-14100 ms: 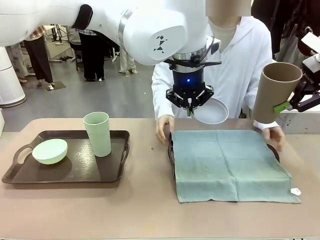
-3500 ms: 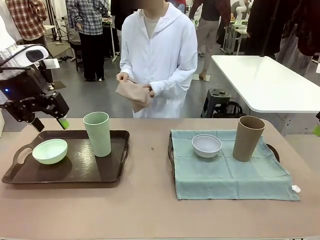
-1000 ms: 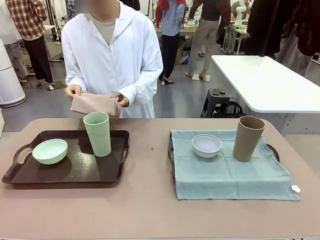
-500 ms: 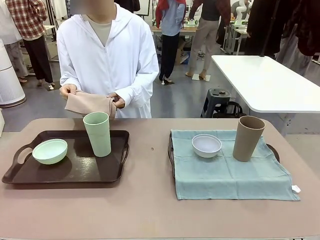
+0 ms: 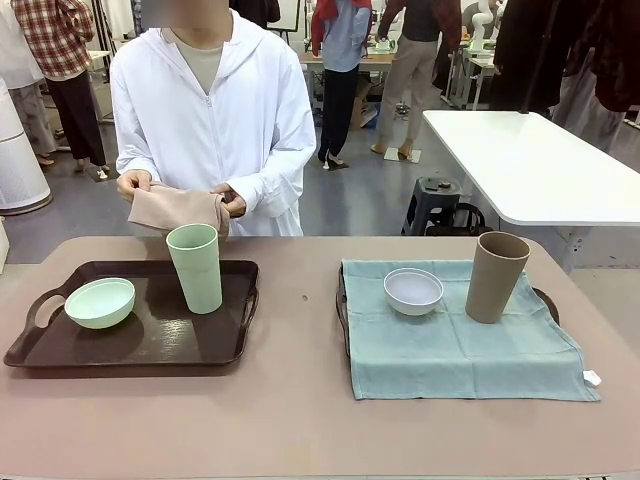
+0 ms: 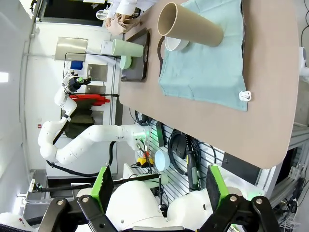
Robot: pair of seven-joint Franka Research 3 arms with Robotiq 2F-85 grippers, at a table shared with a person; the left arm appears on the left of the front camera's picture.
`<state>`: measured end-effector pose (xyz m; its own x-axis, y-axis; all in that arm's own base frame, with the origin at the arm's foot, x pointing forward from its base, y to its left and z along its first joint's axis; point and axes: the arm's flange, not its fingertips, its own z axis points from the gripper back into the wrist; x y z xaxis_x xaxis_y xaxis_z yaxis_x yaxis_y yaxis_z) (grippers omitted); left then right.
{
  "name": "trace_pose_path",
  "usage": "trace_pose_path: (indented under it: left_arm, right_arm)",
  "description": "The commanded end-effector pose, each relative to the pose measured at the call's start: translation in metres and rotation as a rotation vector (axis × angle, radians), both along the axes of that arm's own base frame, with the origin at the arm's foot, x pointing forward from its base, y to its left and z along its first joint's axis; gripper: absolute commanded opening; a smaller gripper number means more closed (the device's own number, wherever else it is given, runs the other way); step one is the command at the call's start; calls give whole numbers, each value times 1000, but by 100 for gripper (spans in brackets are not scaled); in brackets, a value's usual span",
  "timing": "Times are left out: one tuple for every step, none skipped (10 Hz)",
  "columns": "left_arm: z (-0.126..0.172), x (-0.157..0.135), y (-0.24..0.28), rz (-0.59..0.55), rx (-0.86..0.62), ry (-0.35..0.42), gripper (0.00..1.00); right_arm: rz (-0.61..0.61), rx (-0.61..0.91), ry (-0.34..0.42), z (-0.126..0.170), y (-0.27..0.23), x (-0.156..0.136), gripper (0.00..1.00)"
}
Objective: Set up a tray with a mat and arrange the tableware.
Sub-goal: Pick up the Picnic Bowl and Reusable plastic cup from the Handle tray in front of the human's position and hold them in the air.
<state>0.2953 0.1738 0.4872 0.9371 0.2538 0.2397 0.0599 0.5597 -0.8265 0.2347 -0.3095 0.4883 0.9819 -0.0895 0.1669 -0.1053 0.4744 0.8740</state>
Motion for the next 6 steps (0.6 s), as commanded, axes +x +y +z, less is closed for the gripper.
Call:
trace_pose_path:
  left_arm:
    - [1, 0, 1, -3, -2, -11, 81]
    - [1, 0, 1, -3, -2, -11, 81]
    - [1, 0, 1, -3, -2, -11, 81]
    - [1, 0, 1, -3, -2, -11, 81]
    - [1, 0, 1, -3, -2, -11, 81]
    - [1, 0, 1, -3, -2, -11, 81]
  right_arm:
    - [-3, 4, 0, 0, -1, 0, 100]
    - [-3, 4, 0, 0, -1, 0, 100]
    - [-3, 4, 0, 0, -1, 0, 100]
    - [-3, 4, 0, 0, -1, 0, 100]
    - [-3, 4, 0, 0, -1, 0, 100]
    - [-3, 4, 0, 0, -1, 0, 100]
